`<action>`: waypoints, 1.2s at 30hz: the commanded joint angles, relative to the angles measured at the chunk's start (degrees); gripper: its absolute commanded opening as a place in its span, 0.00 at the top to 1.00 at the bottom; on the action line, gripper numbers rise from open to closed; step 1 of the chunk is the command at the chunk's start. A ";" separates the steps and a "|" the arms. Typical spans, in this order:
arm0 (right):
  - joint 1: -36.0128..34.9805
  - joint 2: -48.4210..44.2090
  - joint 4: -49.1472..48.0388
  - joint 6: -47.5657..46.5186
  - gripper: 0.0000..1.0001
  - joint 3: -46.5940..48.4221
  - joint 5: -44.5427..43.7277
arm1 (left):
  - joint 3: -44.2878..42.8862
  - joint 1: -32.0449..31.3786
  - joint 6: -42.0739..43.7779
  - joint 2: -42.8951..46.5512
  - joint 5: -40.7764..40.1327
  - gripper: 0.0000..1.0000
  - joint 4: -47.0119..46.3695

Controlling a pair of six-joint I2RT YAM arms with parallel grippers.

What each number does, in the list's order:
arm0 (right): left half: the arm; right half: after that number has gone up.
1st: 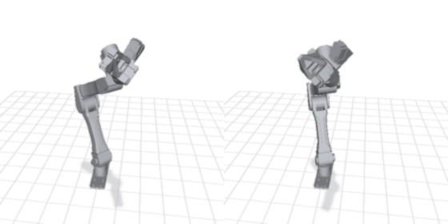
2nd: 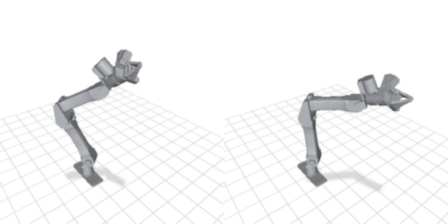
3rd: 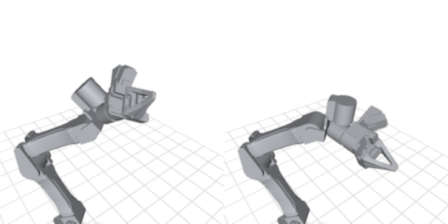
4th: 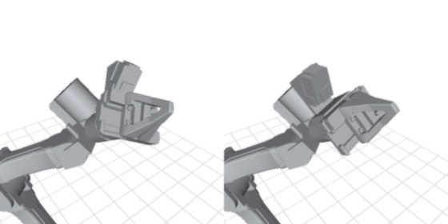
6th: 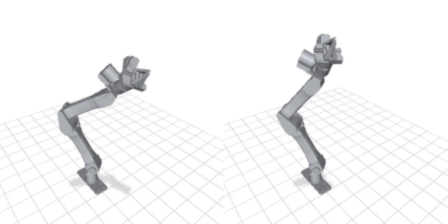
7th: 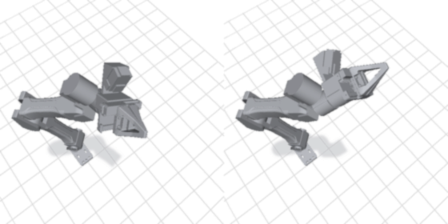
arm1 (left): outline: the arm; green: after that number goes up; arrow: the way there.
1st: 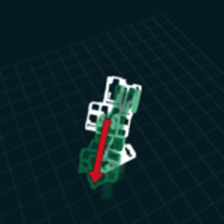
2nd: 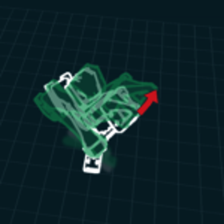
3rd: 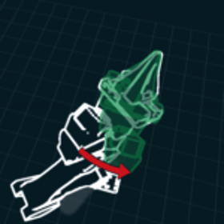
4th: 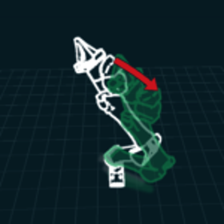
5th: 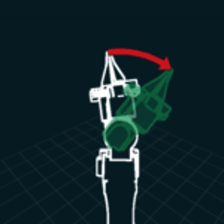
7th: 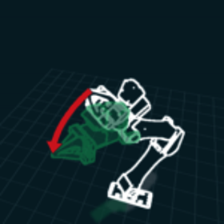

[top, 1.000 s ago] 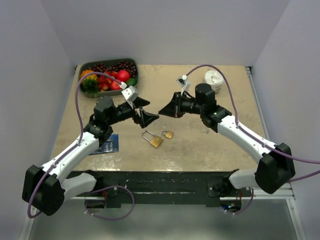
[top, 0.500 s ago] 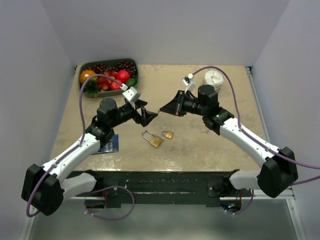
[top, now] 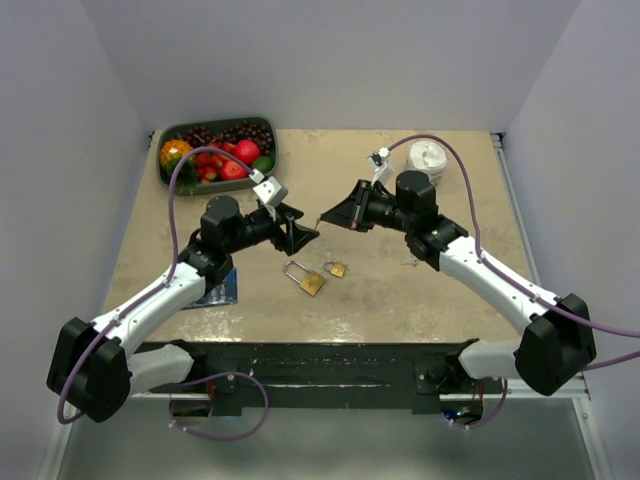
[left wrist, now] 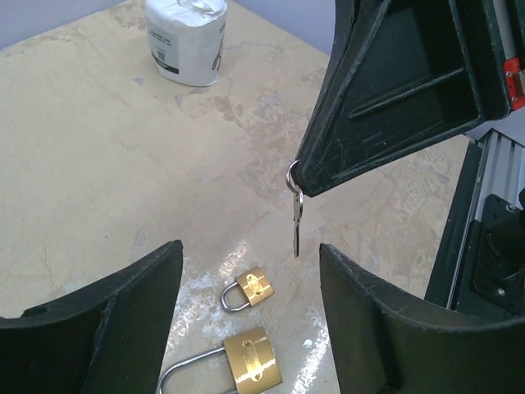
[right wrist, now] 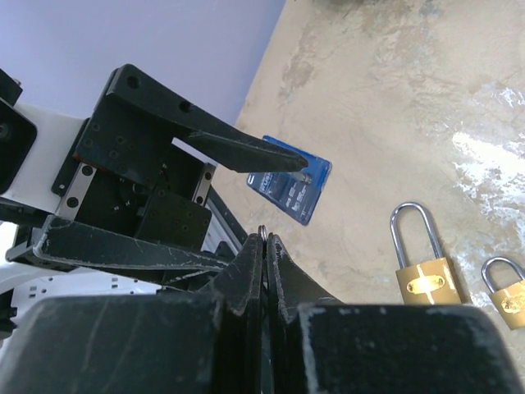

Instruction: Unlock with the key

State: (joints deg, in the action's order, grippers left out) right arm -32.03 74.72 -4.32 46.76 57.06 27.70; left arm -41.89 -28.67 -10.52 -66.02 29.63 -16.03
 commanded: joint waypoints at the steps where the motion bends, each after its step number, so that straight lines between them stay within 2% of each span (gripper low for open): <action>1: -0.14 -1.15 -1.13 0.17 1.00 -0.28 -1.51 | -0.65 -0.34 -0.72 -0.69 1.13 0.31 -4.71; 7: -0.14 0.08 -1.92 0.43 1.00 0.25 -1.43 | -1.18 -0.34 -2.04 -2.10 2.45 0.43 -5.85; 18: -0.22 1.48 -3.07 0.52 1.00 -0.02 -1.16 | -1.18 -0.34 -3.89 -2.80 2.98 0.43 -6.64; 26: -0.14 2.19 -3.86 1.05 1.00 -0.02 -0.90 | -1.35 -0.34 -4.42 -3.94 3.77 0.46 -6.38; 28: -0.22 2.19 -3.86 1.05 1.00 0.07 -0.90 | -1.44 -0.34 -4.42 -4.03 3.77 0.51 -6.38; 35: -0.14 2.62 -3.86 0.87 1.00 -0.10 -0.81 | -1.53 -0.34 -4.50 -4.21 3.60 0.56 -6.29; 36: -0.22 2.71 -3.77 0.96 1.00 -0.19 -0.81 | -1.53 -0.25 -4.42 -4.21 3.51 0.62 -6.29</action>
State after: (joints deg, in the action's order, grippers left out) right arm -32.03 76.93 -5.65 47.37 56.86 26.55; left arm -41.89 -28.67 -14.46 -70.17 32.51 -19.16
